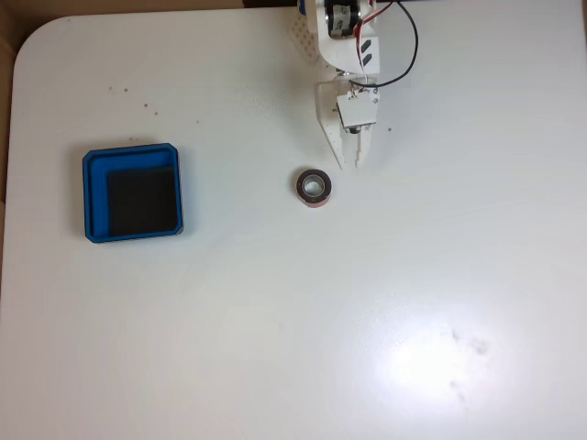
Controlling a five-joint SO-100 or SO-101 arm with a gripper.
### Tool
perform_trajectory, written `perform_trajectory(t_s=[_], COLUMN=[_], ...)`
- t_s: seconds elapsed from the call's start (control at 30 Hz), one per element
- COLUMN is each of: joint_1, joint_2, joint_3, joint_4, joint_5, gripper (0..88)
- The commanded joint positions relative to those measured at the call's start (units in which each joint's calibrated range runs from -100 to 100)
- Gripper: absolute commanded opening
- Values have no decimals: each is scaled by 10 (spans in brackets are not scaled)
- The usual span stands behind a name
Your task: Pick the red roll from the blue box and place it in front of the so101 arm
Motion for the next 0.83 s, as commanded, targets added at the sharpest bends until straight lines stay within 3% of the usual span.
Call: perform_trajectory(t_s=[0.0,0.13,0.8], joint_1=[5,5,4], joint_2=[-35,-35,-35], joint_3=[9,9,9], joint_4=[-12,-12,-12], joint_5=[4,3,2], gripper=[39,7,7])
